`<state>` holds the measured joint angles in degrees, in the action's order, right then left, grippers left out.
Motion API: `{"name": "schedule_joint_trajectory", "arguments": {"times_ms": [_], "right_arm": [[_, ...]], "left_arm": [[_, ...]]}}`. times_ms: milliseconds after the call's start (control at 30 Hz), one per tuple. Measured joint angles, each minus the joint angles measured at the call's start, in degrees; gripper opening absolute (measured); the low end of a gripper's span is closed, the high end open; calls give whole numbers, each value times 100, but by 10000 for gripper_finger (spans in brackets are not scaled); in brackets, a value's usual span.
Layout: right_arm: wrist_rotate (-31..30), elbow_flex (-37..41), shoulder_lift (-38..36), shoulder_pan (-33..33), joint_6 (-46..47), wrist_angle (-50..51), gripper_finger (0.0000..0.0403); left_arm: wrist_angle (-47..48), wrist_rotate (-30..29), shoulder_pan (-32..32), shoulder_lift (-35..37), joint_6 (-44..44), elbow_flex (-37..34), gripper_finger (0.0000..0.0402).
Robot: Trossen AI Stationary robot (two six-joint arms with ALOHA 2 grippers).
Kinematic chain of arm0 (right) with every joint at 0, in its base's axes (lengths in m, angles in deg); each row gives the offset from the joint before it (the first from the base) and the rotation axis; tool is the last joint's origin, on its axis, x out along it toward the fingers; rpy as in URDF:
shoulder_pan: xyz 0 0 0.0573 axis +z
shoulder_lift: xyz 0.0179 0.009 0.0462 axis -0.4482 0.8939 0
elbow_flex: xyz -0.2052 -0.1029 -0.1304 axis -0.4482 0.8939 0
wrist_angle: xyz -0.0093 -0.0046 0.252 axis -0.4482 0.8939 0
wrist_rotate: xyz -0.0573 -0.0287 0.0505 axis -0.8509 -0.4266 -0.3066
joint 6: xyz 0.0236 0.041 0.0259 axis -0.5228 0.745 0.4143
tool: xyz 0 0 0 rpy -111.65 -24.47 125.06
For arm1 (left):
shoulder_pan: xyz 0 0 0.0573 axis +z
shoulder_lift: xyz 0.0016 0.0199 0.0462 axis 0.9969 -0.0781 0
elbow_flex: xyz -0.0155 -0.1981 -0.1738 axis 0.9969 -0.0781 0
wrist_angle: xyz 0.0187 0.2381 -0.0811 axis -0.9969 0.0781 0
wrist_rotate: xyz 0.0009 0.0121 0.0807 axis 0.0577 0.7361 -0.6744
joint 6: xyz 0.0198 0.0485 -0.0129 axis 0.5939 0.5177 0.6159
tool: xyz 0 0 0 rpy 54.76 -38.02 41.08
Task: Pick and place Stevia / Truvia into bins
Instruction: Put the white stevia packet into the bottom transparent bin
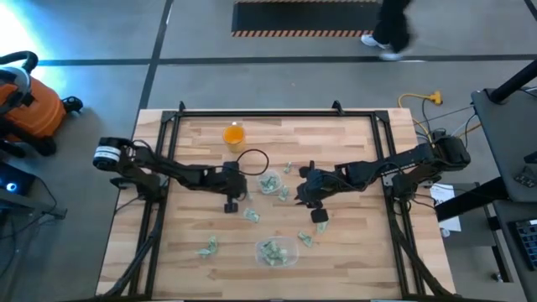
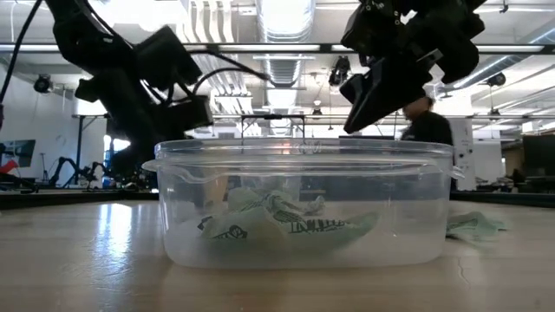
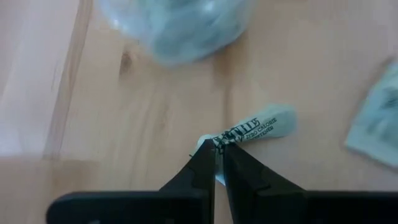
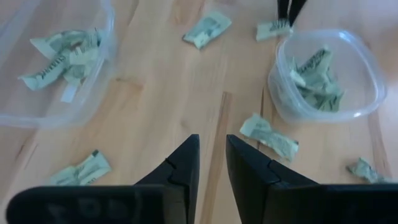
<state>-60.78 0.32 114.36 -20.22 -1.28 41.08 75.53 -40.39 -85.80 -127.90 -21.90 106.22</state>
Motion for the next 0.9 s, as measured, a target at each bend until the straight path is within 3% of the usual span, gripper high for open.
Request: {"name": "schedule_joint_trajectory", "arguments": {"times_ms": [500, 900], "right_arm": [[-352, 334, 0, -4, 215, 150, 63], [-365, 475, 0, -4, 382, 96, 58]], "left_arm": [[-99, 51, -1417, 492, -713, 326, 2], [-566, -55, -2333, -8, -525, 1348, 1]]}}
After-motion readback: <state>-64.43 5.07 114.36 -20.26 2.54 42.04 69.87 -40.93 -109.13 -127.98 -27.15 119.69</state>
